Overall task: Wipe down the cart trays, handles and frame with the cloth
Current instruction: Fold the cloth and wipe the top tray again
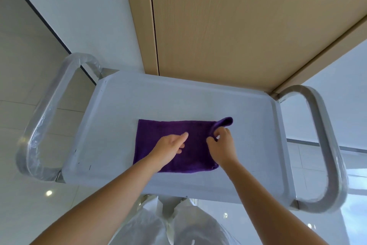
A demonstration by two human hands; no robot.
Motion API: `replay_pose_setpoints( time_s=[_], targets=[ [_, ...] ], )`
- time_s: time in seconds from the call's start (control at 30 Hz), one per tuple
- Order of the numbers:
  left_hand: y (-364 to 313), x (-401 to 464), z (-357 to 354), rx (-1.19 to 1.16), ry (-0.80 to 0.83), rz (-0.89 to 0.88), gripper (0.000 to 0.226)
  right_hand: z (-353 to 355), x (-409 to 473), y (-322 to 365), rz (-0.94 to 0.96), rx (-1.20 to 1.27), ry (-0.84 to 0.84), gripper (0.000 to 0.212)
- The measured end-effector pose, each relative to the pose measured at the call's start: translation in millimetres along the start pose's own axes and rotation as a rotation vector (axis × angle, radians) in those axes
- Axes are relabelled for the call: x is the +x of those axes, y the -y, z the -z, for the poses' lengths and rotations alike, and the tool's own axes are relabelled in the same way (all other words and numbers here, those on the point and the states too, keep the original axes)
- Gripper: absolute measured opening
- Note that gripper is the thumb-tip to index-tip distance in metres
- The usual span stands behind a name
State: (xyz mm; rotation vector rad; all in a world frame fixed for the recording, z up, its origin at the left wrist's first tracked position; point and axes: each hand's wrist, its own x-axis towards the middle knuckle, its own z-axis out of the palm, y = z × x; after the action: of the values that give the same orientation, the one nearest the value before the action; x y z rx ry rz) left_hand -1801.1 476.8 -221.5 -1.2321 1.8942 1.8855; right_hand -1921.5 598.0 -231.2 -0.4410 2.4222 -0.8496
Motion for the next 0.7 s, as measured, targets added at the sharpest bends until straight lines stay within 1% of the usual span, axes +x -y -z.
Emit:
replay_pose_setpoints(
  time_s=[0.03, 0.1, 0.17, 0.23, 0.27, 0.33, 0.37, 0.43, 0.5, 0.57, 0.63, 0.7],
  targets=[
    [-10, 1, -2, -0.092, 0.027, 0.03, 0.033, -5, -7, 9, 0.055, 0.004, 0.024, 0.016],
    [-25, 3, -2, -0.179, 0.041, 0.072, 0.036, -18, -22, 27, 0.17, 0.008, 0.092, 0.019],
    [-31, 5, 7, -0.208, 0.018, 0.089, 0.035, -32, -37, 43, 0.277, 0.002, 0.166, 0.017],
    [-27, 5, 22, -0.234, -0.005, 0.113, 0.027, -47, -49, 54, 0.392, -0.062, 0.244, 0.013],
    [-23, 5, 31, -0.221, -0.005, 0.123, 0.027, -56, -53, 58, 0.462, -0.125, 0.284, 0.018],
    [-9, 5, 49, -0.159, -0.008, 0.134, 0.037, -72, -58, 60, 0.575, -0.304, 0.373, 0.034],
    [-1, 6, 56, -0.146, -0.008, 0.141, 0.048, -79, -60, 61, 0.593, -0.386, 0.408, 0.038],
    [12, 5, 65, -0.167, 0.008, 0.153, 0.063, -88, -63, 64, 0.571, -0.469, 0.456, 0.042],
    [21, 6, 68, -0.223, 0.015, 0.153, 0.068, -96, -62, 67, 0.554, -0.484, 0.497, 0.049],
    [28, 10, 72, -0.241, -0.021, 0.153, 0.058, -100, -58, 65, 0.632, -0.578, 0.535, 0.058],
    [34, 14, 75, -0.244, -0.086, 0.154, 0.033, -100, -55, 62, 0.779, -0.73, 0.557, 0.064],
    [40, 20, 78, -0.217, -0.169, 0.148, 0.014, -96, -54, 55, 0.836, -0.739, 0.549, 0.062]
  ],
)
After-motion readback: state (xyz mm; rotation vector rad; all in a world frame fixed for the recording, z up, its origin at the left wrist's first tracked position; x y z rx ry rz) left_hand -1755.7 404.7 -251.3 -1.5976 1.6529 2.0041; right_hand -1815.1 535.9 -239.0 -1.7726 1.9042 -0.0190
